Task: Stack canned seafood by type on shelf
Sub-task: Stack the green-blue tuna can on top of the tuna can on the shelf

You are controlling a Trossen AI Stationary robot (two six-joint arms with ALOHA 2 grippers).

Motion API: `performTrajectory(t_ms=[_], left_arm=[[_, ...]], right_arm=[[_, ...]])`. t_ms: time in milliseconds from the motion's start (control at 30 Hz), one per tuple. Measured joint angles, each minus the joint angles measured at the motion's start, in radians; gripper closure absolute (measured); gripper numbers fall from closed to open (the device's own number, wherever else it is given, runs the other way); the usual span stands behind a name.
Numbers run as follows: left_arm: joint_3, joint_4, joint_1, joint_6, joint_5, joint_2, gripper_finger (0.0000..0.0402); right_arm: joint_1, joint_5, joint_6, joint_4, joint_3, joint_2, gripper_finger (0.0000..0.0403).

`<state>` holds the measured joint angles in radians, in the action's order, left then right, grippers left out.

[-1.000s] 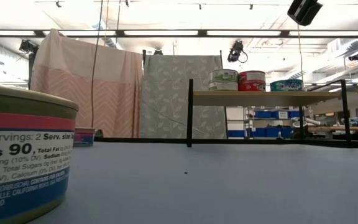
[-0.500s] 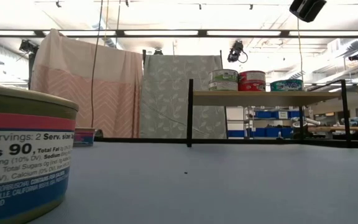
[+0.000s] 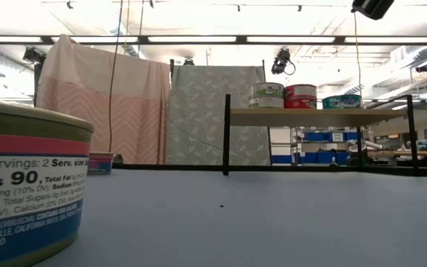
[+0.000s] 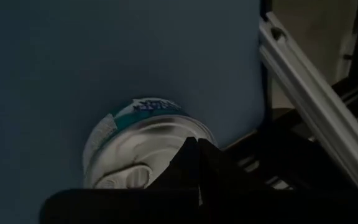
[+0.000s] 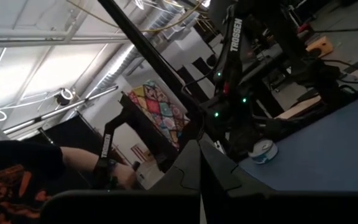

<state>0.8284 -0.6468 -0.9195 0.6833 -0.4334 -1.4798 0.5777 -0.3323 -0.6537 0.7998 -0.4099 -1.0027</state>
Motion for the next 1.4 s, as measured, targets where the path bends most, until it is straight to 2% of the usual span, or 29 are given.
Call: performTrajectory(t_ms=[533,1000,1067,1233,1400], left_arm=[[0.000,0.036,0.030,-0.097,0.153,-0.020,0.0401],[-0.080,0.149,0.131,-0.208,0.079,-0.015,0.0401],[-0.091,0.176,0.148,-0.219,0.083,-0.015,0.0401],[-0.118,0.168,0.200,-0.252,0.173,-0.023,0.0401],[-0.135,0.182,0.260,-0.260,0.155,-0.022,0.0401]], right_arm=[[0.019,-0.041,0.004,0.038,0.000,0.000,0.0398],[0.019,-0.041,0.003,0.037,0.000,0.000,0.0398],[0.019,-0.041,0.003,0.038,0.000,0.000,0.0398],[0.019,-0.041,0.003,0.037,0.000,0.000,0.0398],[0.019,-0.041,0.003,0.037,0.000,0.002,0.0398]])
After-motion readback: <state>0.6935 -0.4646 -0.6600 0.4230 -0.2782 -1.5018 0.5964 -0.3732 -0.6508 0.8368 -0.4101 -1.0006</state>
